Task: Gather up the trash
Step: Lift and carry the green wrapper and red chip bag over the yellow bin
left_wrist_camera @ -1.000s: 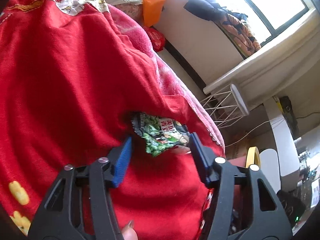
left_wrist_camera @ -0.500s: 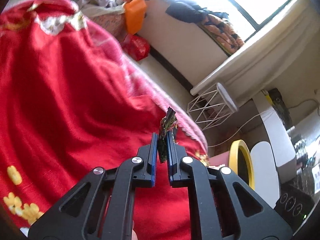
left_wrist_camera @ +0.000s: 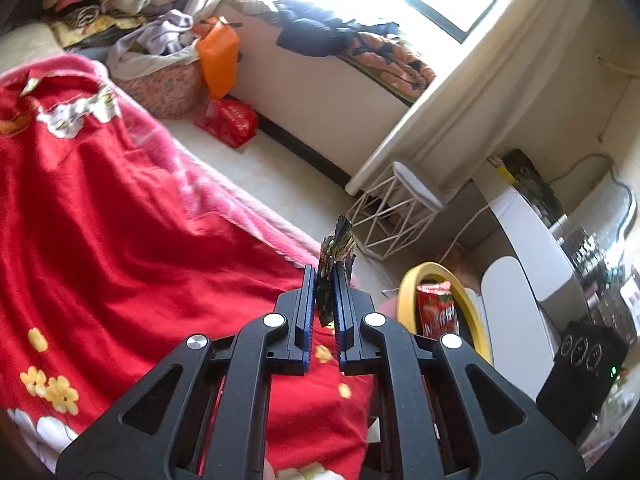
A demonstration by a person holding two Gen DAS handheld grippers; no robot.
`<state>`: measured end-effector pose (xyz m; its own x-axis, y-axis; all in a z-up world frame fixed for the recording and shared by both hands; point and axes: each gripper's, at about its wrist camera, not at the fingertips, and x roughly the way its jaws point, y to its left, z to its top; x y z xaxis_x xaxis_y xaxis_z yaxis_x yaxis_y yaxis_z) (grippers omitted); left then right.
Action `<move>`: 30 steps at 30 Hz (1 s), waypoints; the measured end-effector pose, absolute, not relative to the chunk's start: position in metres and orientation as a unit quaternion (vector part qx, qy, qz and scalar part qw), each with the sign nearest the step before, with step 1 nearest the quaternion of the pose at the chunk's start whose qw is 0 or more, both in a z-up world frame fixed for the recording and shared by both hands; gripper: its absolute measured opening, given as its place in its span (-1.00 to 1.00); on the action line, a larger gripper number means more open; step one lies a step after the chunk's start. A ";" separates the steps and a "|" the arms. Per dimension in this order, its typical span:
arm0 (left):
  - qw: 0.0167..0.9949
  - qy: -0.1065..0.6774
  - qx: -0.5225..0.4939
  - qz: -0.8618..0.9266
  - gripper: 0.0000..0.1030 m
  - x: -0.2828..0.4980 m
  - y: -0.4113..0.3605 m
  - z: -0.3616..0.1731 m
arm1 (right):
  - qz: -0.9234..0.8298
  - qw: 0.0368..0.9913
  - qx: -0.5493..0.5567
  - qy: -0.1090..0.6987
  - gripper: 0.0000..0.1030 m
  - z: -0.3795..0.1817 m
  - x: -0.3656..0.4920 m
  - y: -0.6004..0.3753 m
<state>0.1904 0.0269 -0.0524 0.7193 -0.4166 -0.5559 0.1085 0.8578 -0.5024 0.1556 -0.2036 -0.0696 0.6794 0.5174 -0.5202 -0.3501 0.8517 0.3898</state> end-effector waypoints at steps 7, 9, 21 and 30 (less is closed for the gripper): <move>0.905 0.334 -0.203 -0.169 -0.90 0.180 0.004 -0.037 | 0.212 0.917 0.146 0.306 -0.73 -0.062 0.150 -0.237; 0.905 0.332 -0.199 -0.175 -0.90 0.178 0.000 -0.034 | 0.205 0.919 0.151 0.301 -0.73 -0.060 0.150 -0.245; 0.907 0.325 -0.170 -0.208 -0.90 0.163 -0.034 -0.022 | 0.159 0.932 0.170 0.277 -0.73 -0.053 0.142 -0.287; 0.905 0.325 -0.156 -0.225 -0.90 0.158 -0.054 -0.019 | 0.134 0.938 0.176 0.269 -0.73 -0.053 0.138 -0.306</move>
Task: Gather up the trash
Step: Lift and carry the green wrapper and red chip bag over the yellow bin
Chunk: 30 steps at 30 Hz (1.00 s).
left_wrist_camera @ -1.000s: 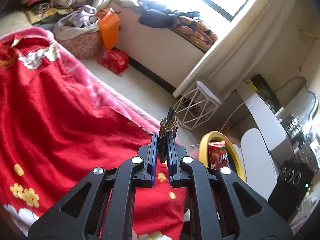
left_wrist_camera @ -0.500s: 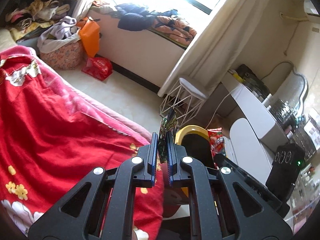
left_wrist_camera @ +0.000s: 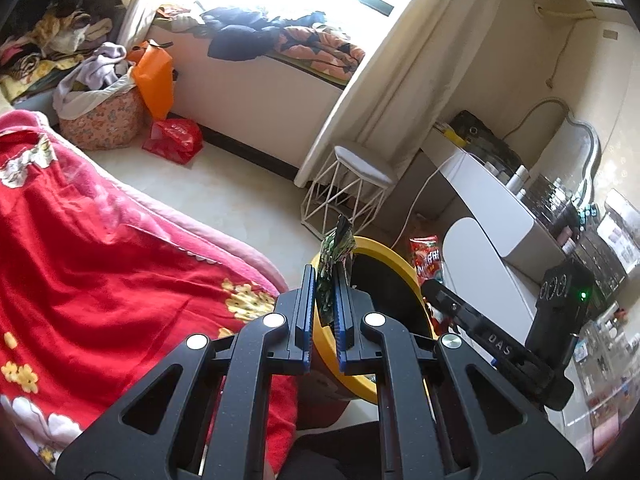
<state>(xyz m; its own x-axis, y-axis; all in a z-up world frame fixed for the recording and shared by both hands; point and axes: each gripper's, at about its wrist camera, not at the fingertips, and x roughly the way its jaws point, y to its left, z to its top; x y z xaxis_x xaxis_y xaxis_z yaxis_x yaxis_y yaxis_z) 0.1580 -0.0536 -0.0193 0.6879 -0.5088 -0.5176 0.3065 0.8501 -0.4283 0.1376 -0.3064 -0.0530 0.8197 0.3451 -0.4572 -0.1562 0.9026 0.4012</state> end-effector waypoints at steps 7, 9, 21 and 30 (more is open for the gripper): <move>0.904 0.326 -0.141 -0.238 -0.90 0.154 -0.069 -0.020 | 0.114 0.941 0.180 0.264 -0.73 -0.055 0.135 -0.320; 0.904 0.327 -0.137 -0.240 -0.90 0.152 -0.075 -0.020 | 0.109 0.941 0.181 0.263 -0.73 -0.056 0.135 -0.322; 0.899 0.336 -0.109 -0.261 -0.90 0.150 -0.102 -0.025 | 0.073 0.941 0.200 0.262 -0.73 -0.065 0.134 -0.348; 0.893 0.348 -0.087 -0.272 -0.89 0.149 -0.126 -0.031 | 0.052 0.939 0.212 0.268 -0.73 -0.074 0.136 -0.362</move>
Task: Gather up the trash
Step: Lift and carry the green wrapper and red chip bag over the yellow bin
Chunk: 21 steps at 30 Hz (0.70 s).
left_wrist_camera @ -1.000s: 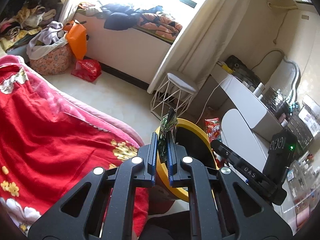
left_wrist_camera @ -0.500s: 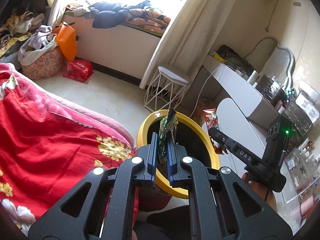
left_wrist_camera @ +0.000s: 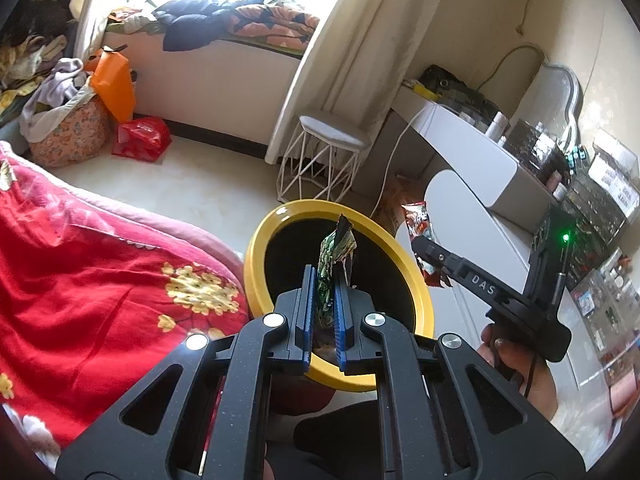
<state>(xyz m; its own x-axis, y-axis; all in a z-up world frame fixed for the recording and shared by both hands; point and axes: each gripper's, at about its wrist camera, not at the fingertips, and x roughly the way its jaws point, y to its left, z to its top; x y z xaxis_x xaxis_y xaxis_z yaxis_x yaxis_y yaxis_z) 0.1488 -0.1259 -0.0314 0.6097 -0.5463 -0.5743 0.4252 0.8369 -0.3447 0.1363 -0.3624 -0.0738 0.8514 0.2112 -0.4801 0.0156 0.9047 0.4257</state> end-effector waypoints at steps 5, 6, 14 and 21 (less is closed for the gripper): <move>0.889 0.356 -0.075 -0.279 -0.89 0.148 -0.139 -0.037 | 0.040 0.938 0.215 0.270 -0.73 -0.079 0.136 -0.370; 0.888 0.358 -0.072 -0.280 -0.90 0.148 -0.142 -0.038 | 0.038 0.938 0.214 0.271 -0.73 -0.080 0.136 -0.372; 0.881 0.372 -0.048 -0.288 -0.89 0.152 -0.166 -0.048 | 0.023 0.935 0.218 0.281 -0.73 -0.089 0.137 -0.382; 0.874 0.385 -0.022 -0.294 -0.89 0.156 -0.187 -0.061 | 0.020 0.930 0.220 0.293 -0.73 -0.098 0.141 -0.388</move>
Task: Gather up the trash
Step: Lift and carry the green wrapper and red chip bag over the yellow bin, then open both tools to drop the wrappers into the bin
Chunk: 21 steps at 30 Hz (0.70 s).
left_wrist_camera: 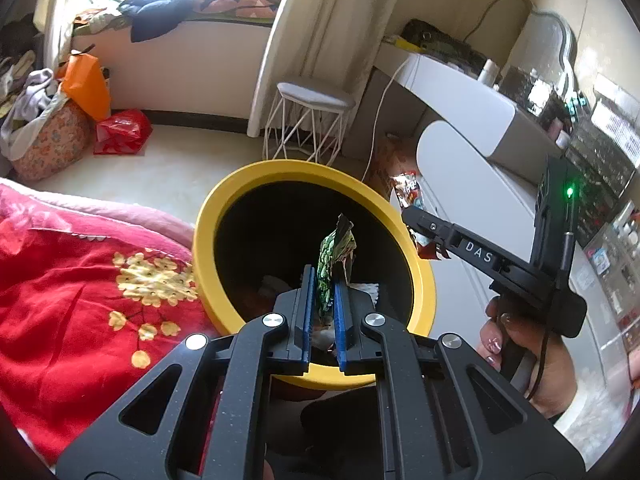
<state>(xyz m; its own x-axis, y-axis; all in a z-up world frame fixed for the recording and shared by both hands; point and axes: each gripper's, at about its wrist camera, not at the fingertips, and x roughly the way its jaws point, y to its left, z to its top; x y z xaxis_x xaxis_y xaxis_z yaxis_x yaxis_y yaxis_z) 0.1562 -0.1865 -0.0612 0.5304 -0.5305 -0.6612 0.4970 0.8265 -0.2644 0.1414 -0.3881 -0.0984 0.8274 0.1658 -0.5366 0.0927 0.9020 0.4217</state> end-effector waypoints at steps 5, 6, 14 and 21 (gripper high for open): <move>0.869 0.397 -0.014 -0.297 -0.89 0.161 -0.193 -0.071 | 0.020 0.926 0.219 0.307 -0.70 -0.106 0.144 -0.389; 0.867 0.399 -0.012 -0.298 -0.89 0.161 -0.194 -0.072 | 0.019 0.925 0.220 0.309 -0.70 -0.108 0.145 -0.390; 0.860 0.413 -0.006 -0.300 -0.89 0.168 -0.204 -0.083 | 0.029 0.922 0.221 0.318 -0.68 -0.114 0.149 -0.391; 0.857 0.421 -0.005 -0.298 -0.89 0.174 -0.211 -0.089 | 0.028 0.920 0.227 0.319 -0.68 -0.116 0.151 -0.396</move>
<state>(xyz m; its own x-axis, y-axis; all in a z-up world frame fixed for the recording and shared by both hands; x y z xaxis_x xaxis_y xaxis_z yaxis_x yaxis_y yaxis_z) 0.1744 -0.2109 -0.0888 0.4677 -0.5145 -0.7187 0.5068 0.8223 -0.2589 0.1510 -0.3962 -0.1165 0.7954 0.1967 -0.5733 0.0923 0.8955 0.4354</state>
